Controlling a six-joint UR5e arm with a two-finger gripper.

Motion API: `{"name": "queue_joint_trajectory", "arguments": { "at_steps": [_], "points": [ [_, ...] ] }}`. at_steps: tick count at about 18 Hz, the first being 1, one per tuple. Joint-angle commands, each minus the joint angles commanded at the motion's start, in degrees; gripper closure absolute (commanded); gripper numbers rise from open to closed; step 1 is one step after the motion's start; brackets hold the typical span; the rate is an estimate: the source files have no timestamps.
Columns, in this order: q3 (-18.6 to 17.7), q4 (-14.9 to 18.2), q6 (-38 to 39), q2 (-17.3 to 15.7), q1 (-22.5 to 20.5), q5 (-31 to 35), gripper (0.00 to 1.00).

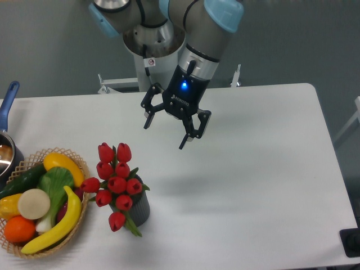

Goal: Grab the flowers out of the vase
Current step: 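Move the open gripper toward the red tulips in the grey vase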

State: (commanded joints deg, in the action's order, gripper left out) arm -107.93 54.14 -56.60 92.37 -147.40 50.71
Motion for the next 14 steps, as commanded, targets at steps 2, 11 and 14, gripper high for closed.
{"name": "queue_joint_trajectory", "arguments": {
  "at_steps": [2,11,14],
  "points": [
    [-0.79,-0.17,-0.26,-0.17,0.09,0.44,0.00],
    [-0.70,-5.88,-0.35,3.60,1.94,0.18,0.00],
    [0.87,-7.73,0.00,5.88,2.81,-0.17,0.00]
  ]
}}
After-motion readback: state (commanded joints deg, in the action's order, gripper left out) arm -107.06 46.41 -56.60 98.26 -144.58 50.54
